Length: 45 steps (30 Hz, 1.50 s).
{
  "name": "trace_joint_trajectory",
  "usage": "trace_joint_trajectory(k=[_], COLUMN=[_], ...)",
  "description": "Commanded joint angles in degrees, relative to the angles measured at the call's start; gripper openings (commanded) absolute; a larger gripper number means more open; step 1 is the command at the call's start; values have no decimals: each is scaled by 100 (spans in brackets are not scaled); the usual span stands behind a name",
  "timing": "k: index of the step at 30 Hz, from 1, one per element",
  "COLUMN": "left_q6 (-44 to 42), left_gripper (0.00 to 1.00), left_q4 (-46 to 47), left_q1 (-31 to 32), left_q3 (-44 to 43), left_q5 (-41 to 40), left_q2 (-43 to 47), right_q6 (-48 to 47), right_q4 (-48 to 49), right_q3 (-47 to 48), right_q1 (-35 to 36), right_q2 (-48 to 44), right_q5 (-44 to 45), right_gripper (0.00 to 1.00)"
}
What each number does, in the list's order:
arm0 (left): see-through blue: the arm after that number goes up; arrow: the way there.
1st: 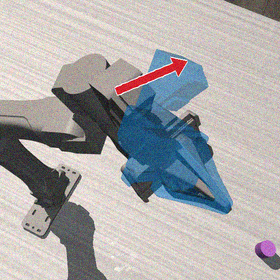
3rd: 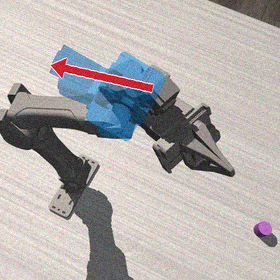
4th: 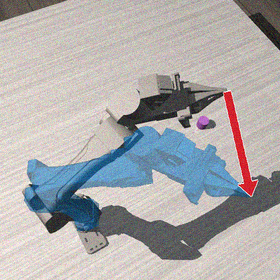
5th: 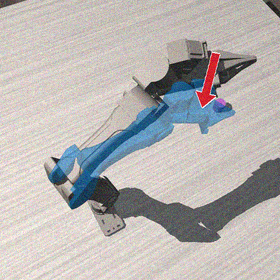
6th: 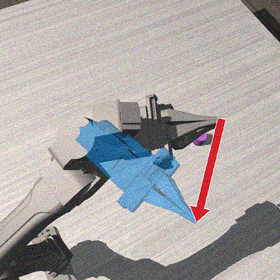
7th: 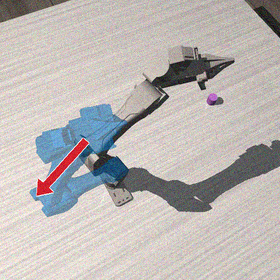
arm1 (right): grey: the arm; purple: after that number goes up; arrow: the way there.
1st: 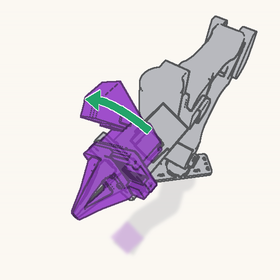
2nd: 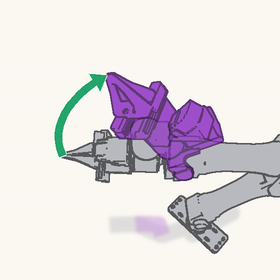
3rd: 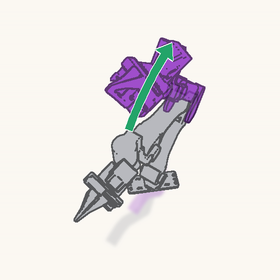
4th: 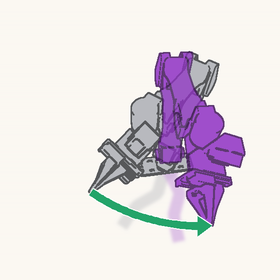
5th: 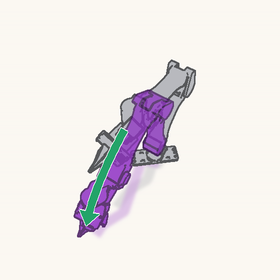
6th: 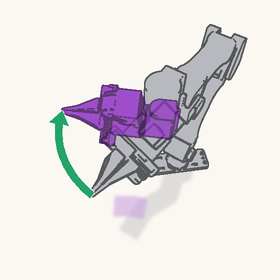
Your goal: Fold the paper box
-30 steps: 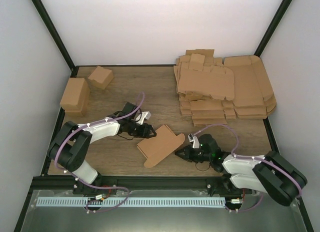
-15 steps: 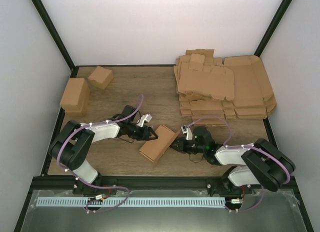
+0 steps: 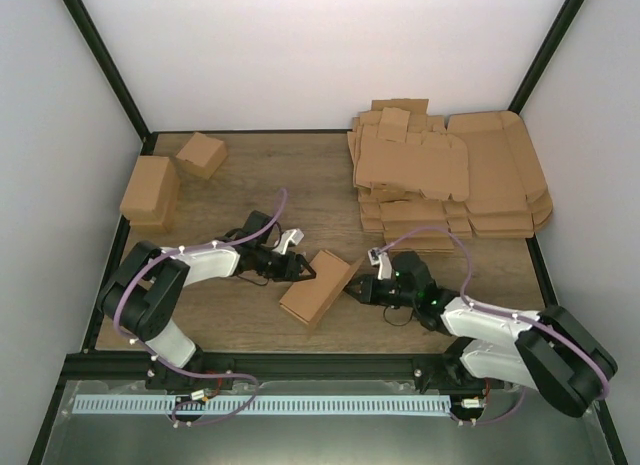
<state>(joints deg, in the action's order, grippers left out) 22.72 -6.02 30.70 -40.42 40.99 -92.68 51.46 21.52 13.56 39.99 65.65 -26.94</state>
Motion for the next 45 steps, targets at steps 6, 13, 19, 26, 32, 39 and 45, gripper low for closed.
trace_joint_trajectory(k=[6, 13, 19, 26, 32, 39, 45], left_q6=[-119, -102, -33, 47, 146, 307, 541], left_gripper=[50, 49, 49, 48, 49, 49, 50], left_q4=[-212, -217, -90, 48, 193, 317, 382], left_q1=[32, 39, 138, 321, 381, 463, 455], left_q3=[-128, -75, -58, -85, -100, -101, -75], left_q5=[-111, -29, 142, 323, 401, 255, -218], left_q2=[-101, -91, -200, -380, -432, -458, -356], right_q6=[-206, -188, -180, -106, -123, -75, 124], right_q4=[-421, 179, 505, 796, 796, 851, 623], right_q3=[-72, 124, 241, 239, 235, 245, 79], right_q1=[36, 35, 33, 49, 53, 106, 465], right_q2=[-137, 551, 832, 1058, 1047, 1104, 781], right_q5=[364, 88, -59, -196, -185, -271, -282], right_gripper=[1, 1, 1, 1, 1, 1, 1])
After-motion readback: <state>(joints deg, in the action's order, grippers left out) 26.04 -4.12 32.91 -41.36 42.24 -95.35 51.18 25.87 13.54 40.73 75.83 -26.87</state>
